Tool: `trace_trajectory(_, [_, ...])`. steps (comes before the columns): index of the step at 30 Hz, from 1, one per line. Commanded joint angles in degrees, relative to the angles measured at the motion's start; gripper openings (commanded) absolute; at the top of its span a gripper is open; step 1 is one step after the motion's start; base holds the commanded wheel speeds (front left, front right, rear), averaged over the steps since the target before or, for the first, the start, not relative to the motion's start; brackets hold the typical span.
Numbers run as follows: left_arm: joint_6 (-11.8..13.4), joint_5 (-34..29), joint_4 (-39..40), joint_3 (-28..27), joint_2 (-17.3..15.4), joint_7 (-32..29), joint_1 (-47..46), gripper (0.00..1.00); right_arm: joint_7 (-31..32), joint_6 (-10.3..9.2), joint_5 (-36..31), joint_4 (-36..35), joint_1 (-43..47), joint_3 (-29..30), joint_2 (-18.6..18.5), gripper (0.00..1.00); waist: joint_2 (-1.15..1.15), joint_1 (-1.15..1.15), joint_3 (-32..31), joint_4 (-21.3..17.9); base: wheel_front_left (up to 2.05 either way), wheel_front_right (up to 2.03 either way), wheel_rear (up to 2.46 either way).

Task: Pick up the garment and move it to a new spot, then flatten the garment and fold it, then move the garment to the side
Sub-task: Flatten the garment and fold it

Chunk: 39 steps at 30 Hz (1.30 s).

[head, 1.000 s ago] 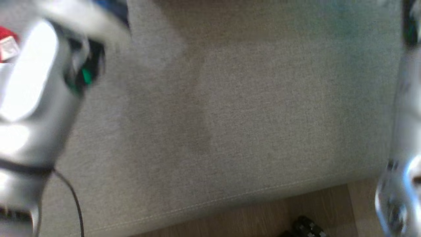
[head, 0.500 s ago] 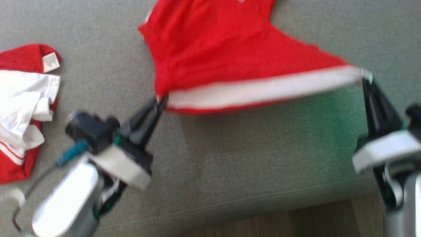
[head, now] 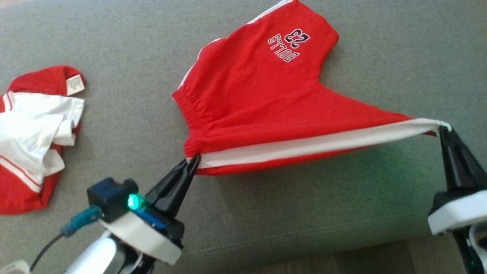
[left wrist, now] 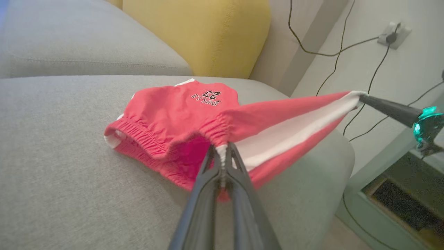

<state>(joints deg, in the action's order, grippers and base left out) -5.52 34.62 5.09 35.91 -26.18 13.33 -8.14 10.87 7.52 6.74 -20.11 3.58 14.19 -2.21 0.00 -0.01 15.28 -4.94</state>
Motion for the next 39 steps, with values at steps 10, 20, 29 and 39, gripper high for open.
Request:
trace_trajectory(10, [-0.71,11.85,-4.4,-3.13,8.97,-6.73,-13.79,0.0,4.54,-0.03,-4.57,8.09,-20.82,-0.35,-0.68,0.0,0.0,0.01,3.38,3.61,0.0,0.0,0.0])
trace_trajectory(20, [-0.81,22.23,-16.8,-8.04,16.42,-10.27,-27.17,0.0,5.24,-0.03,-9.5,26.18,-43.9,-2.95,-6.24,0.0,0.0,0.01,10.06,6.61,0.0,0.0,0.0])
trace_trajectory(29, [1.67,22.7,-23.83,-10.19,18.79,-9.06,-33.25,0.0,1.69,-0.03,-11.93,44.83,-60.35,-10.61,-9.67,0.0,0.0,0.01,14.77,8.93,0.0,0.0,0.0])
trace_trajectory(39, [0.99,20.69,-29.38,-9.01,20.47,-5.06,-36.11,0.47,-3.4,-0.03,-15.95,61.36,-70.75,-13.51,-9.83,1.0,0.0,0.01,16.19,11.23,0.0,0.0,0.0])
